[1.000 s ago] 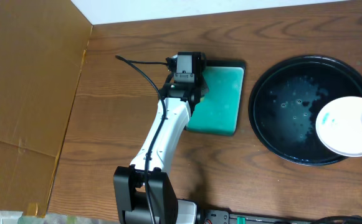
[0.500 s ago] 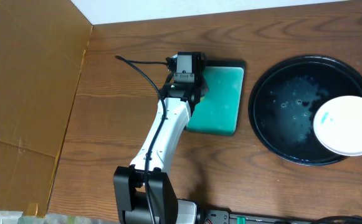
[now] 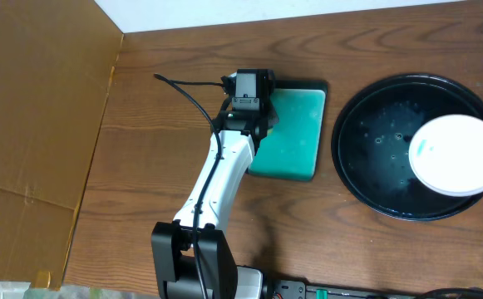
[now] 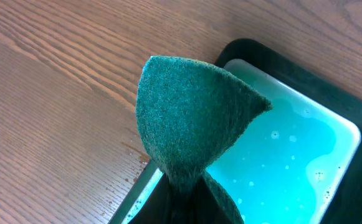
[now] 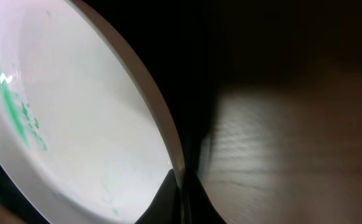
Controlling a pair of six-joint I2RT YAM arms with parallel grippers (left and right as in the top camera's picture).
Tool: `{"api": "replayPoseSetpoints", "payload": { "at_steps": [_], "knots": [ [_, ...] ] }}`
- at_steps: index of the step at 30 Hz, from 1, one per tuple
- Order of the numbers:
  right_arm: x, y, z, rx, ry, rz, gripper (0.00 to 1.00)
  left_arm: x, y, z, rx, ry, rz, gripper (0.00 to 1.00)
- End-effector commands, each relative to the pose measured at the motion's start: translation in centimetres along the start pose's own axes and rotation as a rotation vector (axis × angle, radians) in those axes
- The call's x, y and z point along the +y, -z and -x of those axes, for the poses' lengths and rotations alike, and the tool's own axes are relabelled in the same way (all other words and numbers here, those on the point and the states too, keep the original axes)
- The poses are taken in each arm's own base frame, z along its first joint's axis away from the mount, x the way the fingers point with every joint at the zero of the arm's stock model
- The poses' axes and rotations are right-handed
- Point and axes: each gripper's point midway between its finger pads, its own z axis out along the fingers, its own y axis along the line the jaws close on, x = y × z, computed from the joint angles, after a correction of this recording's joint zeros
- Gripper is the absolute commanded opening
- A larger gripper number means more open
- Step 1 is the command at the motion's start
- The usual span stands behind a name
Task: Clean dirty plates on tray and stack at the side
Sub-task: 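Move the right gripper back and grasp the last white plate's rim, then bring the sponge to the held plate and scrub it with the left gripper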
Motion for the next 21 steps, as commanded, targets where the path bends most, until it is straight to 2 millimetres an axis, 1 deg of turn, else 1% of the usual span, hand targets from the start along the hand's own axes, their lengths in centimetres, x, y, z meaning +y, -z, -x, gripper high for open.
{"api": "replayPoseSetpoints", "payload": {
  "at_steps": [1,4,6,7,9,12,14,16,18,21],
  "knots": [
    [3.9,2.2,2.7,-0.074,0.124,0.130,0.01,0.2,0.3,0.3,-0.017,-0.005,-0.001,0.08],
    [5.4,3.0,4.4,-0.137,0.171,0.151,0.01,0.1,0.3,0.4,-0.022,-0.003,-0.003,0.08],
    [6.7,3.0,5.0,-0.171,0.214,0.168,0.01,0.0,0.3,0.4,-0.018,-0.003,-0.012,0.08],
    [7.5,2.8,5.1,-0.185,0.242,0.177,0.01,-0.4,0.3,0.2,-0.010,-0.003,-0.032,0.08],
    [8.3,2.6,5.3,-0.197,0.268,0.184,0.01,-0.9,0.3,0.1,0.001,-0.002,-0.063,0.08],
    [10.4,1.6,5.4,-0.213,0.332,0.206,0.01,-2.7,0.5,-0.3,0.031,0.000,-0.164,0.08],
    [11.4,0.4,5.4,-0.212,0.362,0.205,0.01,-4.1,0.8,-0.5,0.049,0.002,-0.241,0.07],
    [11.8,-1.1,5.3,-0.202,0.382,0.185,0.01,-5.5,1.3,-0.8,0.072,0.002,-0.327,0.08],
    [11.7,-3.2,5.1,-0.175,0.373,0.156,0.01,-6.7,1.7,-1.0,0.091,0.001,-0.399,0.07],
    [11.3,-6.1,4.4,-0.111,0.341,0.145,0.01,-7.6,2.2,-1.4,0.114,-0.002,-0.458,0.08]
  ]
}}
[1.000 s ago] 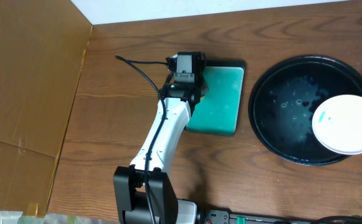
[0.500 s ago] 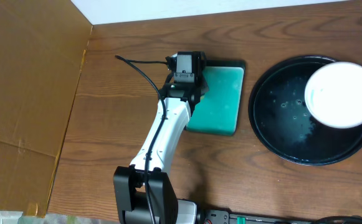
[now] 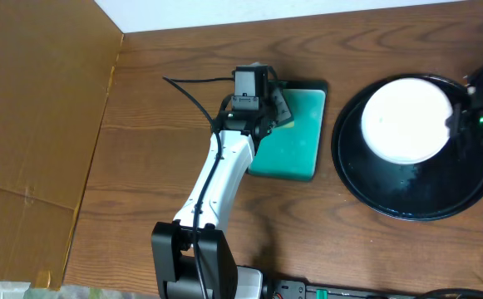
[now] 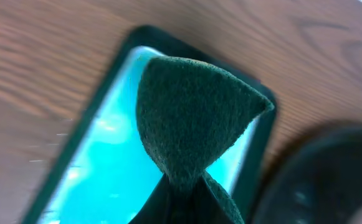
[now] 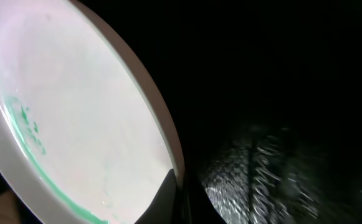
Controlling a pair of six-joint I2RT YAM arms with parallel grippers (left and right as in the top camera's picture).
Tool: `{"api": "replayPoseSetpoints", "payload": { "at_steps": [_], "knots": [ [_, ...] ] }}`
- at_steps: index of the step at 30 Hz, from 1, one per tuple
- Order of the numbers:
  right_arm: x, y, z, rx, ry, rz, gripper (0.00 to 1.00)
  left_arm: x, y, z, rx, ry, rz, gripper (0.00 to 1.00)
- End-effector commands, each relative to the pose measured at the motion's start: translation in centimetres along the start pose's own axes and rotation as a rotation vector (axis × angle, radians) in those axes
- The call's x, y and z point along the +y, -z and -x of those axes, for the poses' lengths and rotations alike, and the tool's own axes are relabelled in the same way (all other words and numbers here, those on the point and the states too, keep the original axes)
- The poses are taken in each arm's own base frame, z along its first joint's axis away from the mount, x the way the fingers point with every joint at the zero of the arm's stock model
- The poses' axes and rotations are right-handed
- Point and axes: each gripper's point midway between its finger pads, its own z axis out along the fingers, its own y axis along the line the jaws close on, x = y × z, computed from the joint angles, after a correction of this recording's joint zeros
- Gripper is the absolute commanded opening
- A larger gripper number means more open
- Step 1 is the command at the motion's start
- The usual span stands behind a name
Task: Clean dirty plates on tray and stack at the side
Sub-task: 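Bring the sponge to the held plate and scrub it with the left gripper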
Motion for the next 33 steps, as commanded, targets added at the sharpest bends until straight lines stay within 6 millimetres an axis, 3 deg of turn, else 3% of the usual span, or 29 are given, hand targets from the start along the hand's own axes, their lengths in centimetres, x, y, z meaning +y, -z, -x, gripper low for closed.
{"api": "replayPoseSetpoints", "payload": {
  "at_steps": [1,4,8,16,24,28,33],
  "knots": [
    [-0.8,-2.7,-1.2,0.063,-0.047,-0.020,0.01,-2.1,0.5,-1.0,0.051,-0.011,-0.125,0.08],
    [-1.6,-4.0,-2.1,0.100,-0.090,-0.030,0.01,-2.7,0.5,-1.4,0.066,-0.006,-0.145,0.07],
    [-1.8,-4.1,-2.3,0.105,-0.092,-0.039,0.01,-4.3,0.6,-2.2,0.082,0.016,-0.165,0.07],
    [-1.8,-4.1,-2.4,0.108,-0.092,-0.040,0.01,-10.1,-0.3,-5.9,0.143,-0.003,-0.246,0.07],
    [-1.9,-3.9,-2.3,0.118,-0.096,-0.056,0.01,-16.8,-3.4,-10.2,0.177,-0.034,-0.354,0.07],
    [-2.5,-3.3,-2.2,0.136,-0.097,-0.125,0.01,-18.8,-4.8,-12.6,0.210,-0.006,-0.378,0.08],
    [-1.7,-3.2,-1.9,0.137,-0.059,-0.169,0.01,-20.8,-6.9,-14.8,0.182,0.006,-0.374,0.07]
  ]
}}
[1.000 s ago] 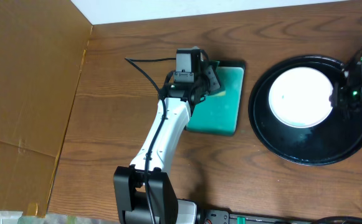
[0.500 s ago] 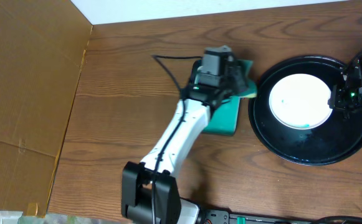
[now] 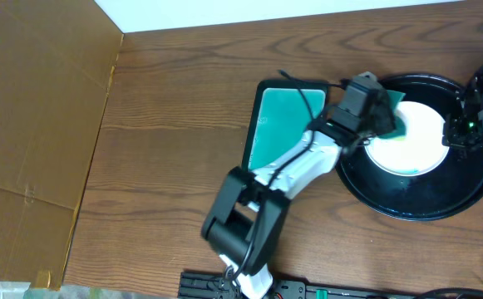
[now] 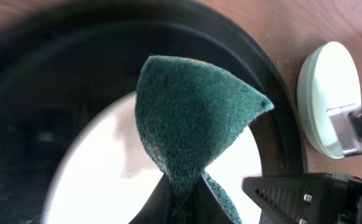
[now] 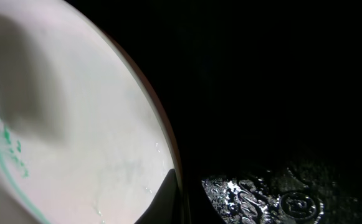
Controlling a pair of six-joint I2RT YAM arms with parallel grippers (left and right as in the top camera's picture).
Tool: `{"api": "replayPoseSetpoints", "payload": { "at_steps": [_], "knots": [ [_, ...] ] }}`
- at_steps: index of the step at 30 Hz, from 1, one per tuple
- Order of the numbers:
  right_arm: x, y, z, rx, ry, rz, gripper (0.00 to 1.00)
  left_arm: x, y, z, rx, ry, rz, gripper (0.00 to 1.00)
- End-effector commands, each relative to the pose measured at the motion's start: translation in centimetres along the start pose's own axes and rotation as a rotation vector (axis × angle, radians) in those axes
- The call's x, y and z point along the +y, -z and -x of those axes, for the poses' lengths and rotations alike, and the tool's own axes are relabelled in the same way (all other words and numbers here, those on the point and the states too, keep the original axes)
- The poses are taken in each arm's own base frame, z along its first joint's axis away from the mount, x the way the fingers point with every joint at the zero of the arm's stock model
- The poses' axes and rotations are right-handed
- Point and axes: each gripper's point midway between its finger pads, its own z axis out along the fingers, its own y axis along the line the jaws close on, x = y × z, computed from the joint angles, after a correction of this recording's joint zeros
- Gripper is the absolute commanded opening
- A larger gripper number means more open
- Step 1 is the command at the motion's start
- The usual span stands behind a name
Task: Clean dirty plates on tray and stack at the side
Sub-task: 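Bring the sponge to the held plate and scrub it with the left gripper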
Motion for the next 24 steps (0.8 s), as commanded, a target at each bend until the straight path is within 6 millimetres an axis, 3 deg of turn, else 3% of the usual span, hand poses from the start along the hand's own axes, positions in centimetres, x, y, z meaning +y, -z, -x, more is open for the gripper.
{"api": "replayPoseSetpoints", "payload": {
  "at_steps": [1,6,11,18,24],
  "knots": [
    [0.9,0.0,0.8,-0.028,0.034,-0.053,0.01,0.3,-1.9,-1.4,-0.019,0.046,0.038,0.07],
    [1.5,-0.4,0.5,-0.035,0.073,-0.101,0.01,0.5,-4.2,-3.7,0.006,0.023,0.054,0.07],
    [1.4,-0.4,0.5,-0.038,0.073,-0.110,0.01,3.1,-5.2,-5.0,0.045,0.027,0.134,0.08],
    [0.5,-0.1,0.7,-0.037,0.048,-0.117,0.01,9.0,-3.8,-3.9,0.042,-0.031,0.351,0.08],
    [-0.3,0.1,0.7,-0.029,0.032,-0.125,0.01,14.3,-1.1,-1.7,0.009,-0.106,0.569,0.07]
  ]
}}
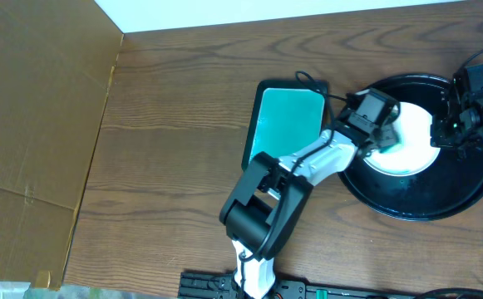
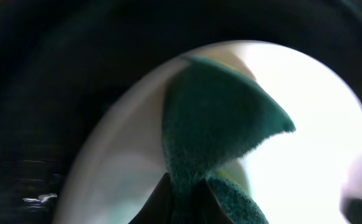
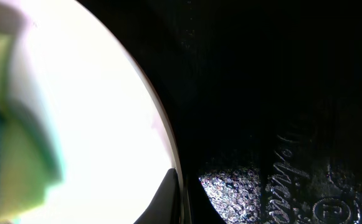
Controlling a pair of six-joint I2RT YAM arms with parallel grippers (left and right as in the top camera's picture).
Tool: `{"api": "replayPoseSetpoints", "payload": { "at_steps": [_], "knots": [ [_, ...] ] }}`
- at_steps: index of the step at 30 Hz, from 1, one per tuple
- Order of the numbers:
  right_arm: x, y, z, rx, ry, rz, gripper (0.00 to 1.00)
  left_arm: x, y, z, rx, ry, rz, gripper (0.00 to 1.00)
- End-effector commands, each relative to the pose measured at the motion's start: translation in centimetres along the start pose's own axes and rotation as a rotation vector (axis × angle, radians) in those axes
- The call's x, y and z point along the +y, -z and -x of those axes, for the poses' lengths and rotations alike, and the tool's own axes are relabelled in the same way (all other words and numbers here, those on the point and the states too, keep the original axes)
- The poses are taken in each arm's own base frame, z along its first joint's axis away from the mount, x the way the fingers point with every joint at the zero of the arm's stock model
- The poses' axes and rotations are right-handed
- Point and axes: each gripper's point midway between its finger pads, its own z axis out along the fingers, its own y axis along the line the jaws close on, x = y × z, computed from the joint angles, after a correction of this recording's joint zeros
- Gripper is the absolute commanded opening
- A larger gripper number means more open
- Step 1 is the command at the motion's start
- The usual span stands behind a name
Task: Clean dirty plates on tray and stack at the side
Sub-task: 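Bring the sponge to the held plate and scrub it with the left gripper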
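Observation:
A white plate (image 1: 411, 139) is held over the round black tray (image 1: 416, 199) at the right. My right gripper (image 3: 181, 186) is shut on the plate's rim (image 3: 168, 155). My left gripper (image 2: 184, 193) is shut on a folded green sponge (image 2: 221, 124), which presses on the plate's face (image 2: 311, 124). In the overhead view the left gripper (image 1: 382, 124) sits at the plate's left edge and the right gripper (image 1: 453, 129) at its right edge. The sponge shows as a green blur in the right wrist view.
A rectangular dish of turquoise soapy water (image 1: 287, 124) lies left of the tray. A pale green plate lies at the right edge beyond the tray. A brown cardboard sheet (image 1: 33, 141) covers the table's left side.
The left gripper with the sponge has come down from just above the plate onto its face. The plate sits a little further right in the tray. The right gripper still grips the rim.
The left gripper held the sponge at the turquoise dish while the right held a green-smeared plate at the tray's right side. The plate then stood over the tray's upper middle. Then the sponge was above the plate, and now rests on it.

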Motion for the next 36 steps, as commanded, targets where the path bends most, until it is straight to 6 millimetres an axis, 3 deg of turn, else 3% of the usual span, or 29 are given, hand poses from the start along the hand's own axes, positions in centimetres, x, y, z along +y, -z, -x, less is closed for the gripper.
{"api": "replayPoseSetpoints", "payload": {
  "at_steps": [1,4,8,14,17,23,28,32,36],
  "knots": [
    [-1.6,0.4,0.8,-0.018,-0.027,-0.051,0.01,8.2,-0.7,1.1,-0.054,-0.068,0.292,0.07],
    [-1.6,0.4,0.9,-0.018,-0.027,-0.051,0.01,8.2,0.3,2.4,-0.081,-0.077,0.284,0.07],
    [-1.6,0.4,0.8,-0.017,-0.027,-0.051,0.01,6.4,2.3,3.8,-0.126,-0.061,0.215,0.07],
    [-1.6,0.4,0.9,-0.021,-0.027,-0.050,0.01,-0.8,5.1,4.0,-0.064,0.032,-0.148,0.07],
    [-1.6,0.4,1.0,-0.023,-0.027,-0.049,0.01,-2.5,5.1,2.9,-0.001,0.109,-0.233,0.07],
    [-1.6,0.4,0.9,-0.022,-0.027,-0.049,0.01,-2.5,1.8,-0.8,0.091,0.087,-0.184,0.07],
    [-1.6,0.4,0.9,-0.021,-0.027,-0.050,0.01,-1.0,-0.6,-2.8,0.142,0.047,-0.125,0.07],
    [-1.6,0.4,0.9,-0.018,-0.027,-0.051,0.01,1.9,-0.9,-1.8,0.083,-0.036,0.002,0.07],
    [-1.6,0.4,0.8,-0.018,-0.011,-0.050,0.01,4.2,0.3,0.5,0.001,-0.106,0.111,0.07]
  ]
}}
